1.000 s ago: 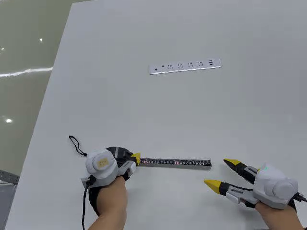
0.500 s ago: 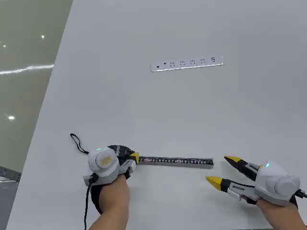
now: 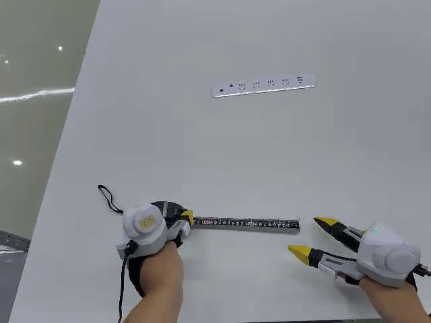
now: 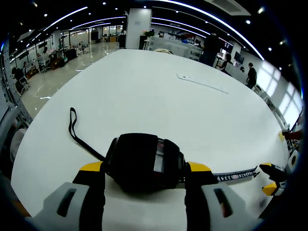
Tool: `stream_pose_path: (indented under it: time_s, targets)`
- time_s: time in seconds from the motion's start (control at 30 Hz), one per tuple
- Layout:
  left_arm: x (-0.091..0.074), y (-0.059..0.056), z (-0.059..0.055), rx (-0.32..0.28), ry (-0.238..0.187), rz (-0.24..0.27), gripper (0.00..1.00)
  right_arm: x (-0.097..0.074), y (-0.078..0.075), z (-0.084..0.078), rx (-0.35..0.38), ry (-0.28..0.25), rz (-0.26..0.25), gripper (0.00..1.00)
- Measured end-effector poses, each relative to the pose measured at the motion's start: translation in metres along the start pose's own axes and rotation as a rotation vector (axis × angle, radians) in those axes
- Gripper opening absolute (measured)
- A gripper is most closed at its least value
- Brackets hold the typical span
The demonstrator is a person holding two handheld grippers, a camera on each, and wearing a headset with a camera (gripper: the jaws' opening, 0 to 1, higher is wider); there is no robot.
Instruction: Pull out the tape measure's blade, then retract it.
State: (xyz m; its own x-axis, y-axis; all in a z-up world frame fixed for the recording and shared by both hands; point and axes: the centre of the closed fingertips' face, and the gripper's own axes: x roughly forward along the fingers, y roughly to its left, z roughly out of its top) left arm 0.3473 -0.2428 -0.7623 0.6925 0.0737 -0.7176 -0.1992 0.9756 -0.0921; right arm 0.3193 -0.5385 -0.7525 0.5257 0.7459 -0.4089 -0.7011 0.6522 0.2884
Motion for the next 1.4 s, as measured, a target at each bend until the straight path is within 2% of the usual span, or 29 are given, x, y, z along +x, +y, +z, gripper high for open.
stream_pose_path:
  time_s: [0.37,0.57,0.77,0.93,1.03,1.13,1.23,1.4]
  targets:
    - [0.001,0.000,-0.001,0.001,0.001,0.005,0.64,0.000,-0.003,-0.001,0.004,-0.002,0.002,0.57]
    - [0.001,0.000,0.000,-0.001,-0.002,0.005,0.64,0.002,-0.003,0.001,-0.004,-0.005,0.020,0.55]
    - [0.001,0.001,0.000,-0.001,-0.001,0.005,0.64,0.006,0.003,0.004,-0.027,-0.010,0.102,0.53]
    - [0.000,0.000,0.000,0.000,-0.002,0.006,0.64,0.012,-0.004,0.009,-0.038,-0.003,0.115,0.52]
    - [0.000,0.000,0.000,0.000,0.002,0.006,0.64,0.014,-0.009,0.011,-0.020,-0.011,0.134,0.49]
    - [0.000,0.001,0.000,-0.001,0.002,0.007,0.64,0.017,-0.009,0.008,-0.030,0.005,0.156,0.48]
    - [0.000,0.001,0.000,-0.002,-0.001,0.007,0.64,0.018,-0.007,0.008,-0.030,-0.008,0.184,0.43]
    - [0.000,0.001,0.000,-0.002,-0.004,0.008,0.64,0.022,-0.006,0.004,-0.029,0.005,0.214,0.42]
